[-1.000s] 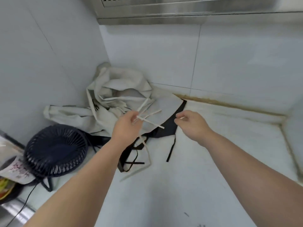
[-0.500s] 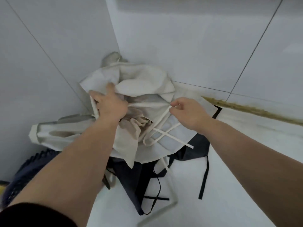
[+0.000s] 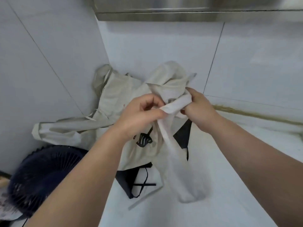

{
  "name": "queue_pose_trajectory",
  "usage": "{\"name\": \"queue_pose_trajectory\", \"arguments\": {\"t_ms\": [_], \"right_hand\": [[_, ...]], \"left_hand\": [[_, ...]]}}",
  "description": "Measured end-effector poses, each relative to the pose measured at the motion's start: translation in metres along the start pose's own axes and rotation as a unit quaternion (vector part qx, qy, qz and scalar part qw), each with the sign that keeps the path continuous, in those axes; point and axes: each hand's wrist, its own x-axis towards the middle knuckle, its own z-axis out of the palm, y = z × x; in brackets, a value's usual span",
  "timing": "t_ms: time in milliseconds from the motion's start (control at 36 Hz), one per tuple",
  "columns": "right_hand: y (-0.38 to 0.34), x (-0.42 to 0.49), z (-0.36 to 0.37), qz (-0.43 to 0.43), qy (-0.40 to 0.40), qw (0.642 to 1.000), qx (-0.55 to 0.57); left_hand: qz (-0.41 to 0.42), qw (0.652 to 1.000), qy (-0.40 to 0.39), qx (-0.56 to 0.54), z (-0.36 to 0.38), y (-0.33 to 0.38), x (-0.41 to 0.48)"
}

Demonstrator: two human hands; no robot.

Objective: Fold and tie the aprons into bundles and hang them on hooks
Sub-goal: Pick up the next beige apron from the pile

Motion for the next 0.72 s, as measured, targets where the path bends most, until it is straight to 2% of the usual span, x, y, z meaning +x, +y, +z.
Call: {"name": "queue_pose_trajectory", "arguments": {"t_ms": [83,111,222,306,333,417,500,556,639,722], "right_hand": [[-0.010,-0.031,-0.031,0.028,0.066,0.995,0.076],[-0.010,-0.038,-0.042,0.045,0.076,0.991,0.097],[-0.021,-0.083,-0.078,0.063,0.045,0.993,0.090],[-0.017,-0.120,-0.101,0.071,0.046,0.993,0.082],[-0.014,-0.128,-0.105,0.079,0.023,0.992,0.097],[-0.005,-0.161,-0.124,0.064,-0.067,0.995,0.042],[0.013,-0.189,-0.141,0.109,-0.080,0.991,0.003],[0.026,-0.205,-0.155,0.147,-0.043,0.986,0.059],[0.046,-0.232,-0.182,0.212,0.042,0.959,0.185],[0.068,-0.255,-0.204,0.227,0.113,0.960,0.120]], "left_hand": [[-0.022,0.994,0.105,0.023,0.018,0.002,-0.019],[-0.037,0.992,0.115,0.034,0.025,0.004,-0.025],[-0.076,0.994,0.038,0.075,0.062,0.006,-0.051],[-0.052,0.996,-0.032,0.065,0.095,0.013,-0.066],[-0.034,0.997,-0.046,0.052,0.104,0.015,-0.069],[-0.029,0.998,-0.036,0.045,0.141,0.026,-0.082],[-0.028,0.997,-0.057,0.042,0.171,0.029,-0.093],[-0.008,0.996,-0.061,0.065,0.190,0.029,-0.103],[-0.017,0.996,-0.031,0.084,0.216,0.033,-0.123],[-0.069,0.997,-0.028,0.006,0.236,0.040,-0.142]]}}
